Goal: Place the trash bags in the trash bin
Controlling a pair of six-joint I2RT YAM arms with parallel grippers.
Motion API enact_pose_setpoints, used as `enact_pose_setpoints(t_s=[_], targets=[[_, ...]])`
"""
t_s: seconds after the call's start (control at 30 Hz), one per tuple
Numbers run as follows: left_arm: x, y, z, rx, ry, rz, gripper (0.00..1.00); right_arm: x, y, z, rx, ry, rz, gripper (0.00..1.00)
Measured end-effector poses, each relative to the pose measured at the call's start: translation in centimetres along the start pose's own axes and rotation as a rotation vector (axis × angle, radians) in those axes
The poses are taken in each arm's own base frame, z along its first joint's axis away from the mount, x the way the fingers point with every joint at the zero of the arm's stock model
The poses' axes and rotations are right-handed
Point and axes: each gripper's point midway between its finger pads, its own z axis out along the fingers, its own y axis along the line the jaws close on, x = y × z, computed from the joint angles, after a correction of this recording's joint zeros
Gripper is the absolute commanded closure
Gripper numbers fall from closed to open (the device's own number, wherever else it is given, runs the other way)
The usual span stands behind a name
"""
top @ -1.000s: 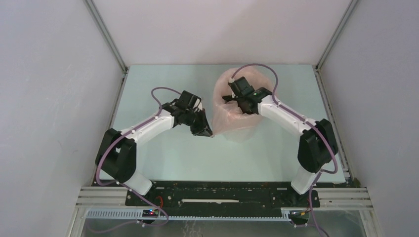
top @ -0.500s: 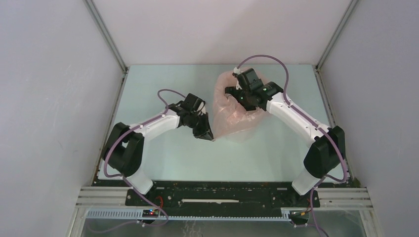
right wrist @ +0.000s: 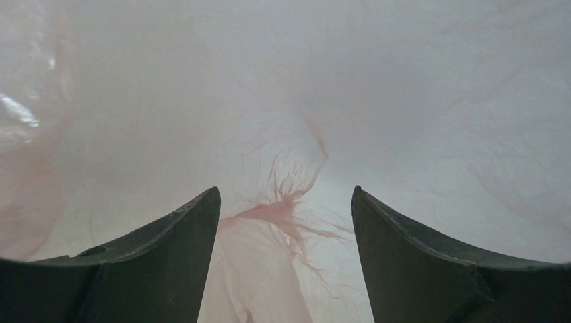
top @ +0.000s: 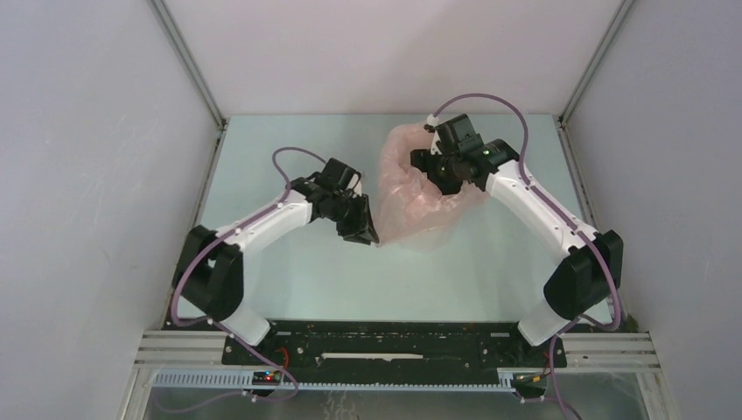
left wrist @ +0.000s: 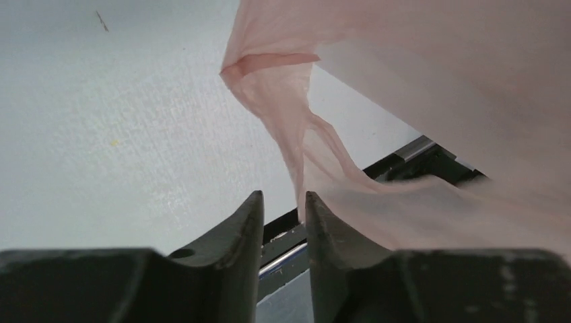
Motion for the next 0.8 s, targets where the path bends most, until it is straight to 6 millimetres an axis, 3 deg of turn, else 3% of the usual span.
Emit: enact_pose_setpoints(t_s=[0.17,0.3,0.4,0.53,0.67,0.8], targets=[[-0.8,-2.0,-3.7,0.04,-0.101,0.068,0.55,-1.5,1.0,-2.7,-0.051,-0.059,0.011,0.2],[-0.6,-2.3,-5.3,0.042,-0.135,0.084,0.49,-2.3,1.3,-4.2,-0.092,-0.106,0.027,0.21],[-0.4,-2.7,-6.8,0.058,-0.166,0.105,0.32,-2.0,1.1,-3.4,-0.093,-0.091,0.036,0.24],[-0.2,-5.2,-11.6,0.162,-0.304,0.183,0.17,-0.5,0.7,-0.6,-0.059,-0.009,0.039,0.23],[-0.2,-8.4,-17.1,0.29,-0.466,0.247,0.14,0.8,0.7,0.0,-0.036,0.03,0.025,0.24],[-2.3,-11.8,-21.1,0.363,-0.583,0.243,0.15,1.0,0.6,0.0,-0.021,0.03,0.021,0.24]])
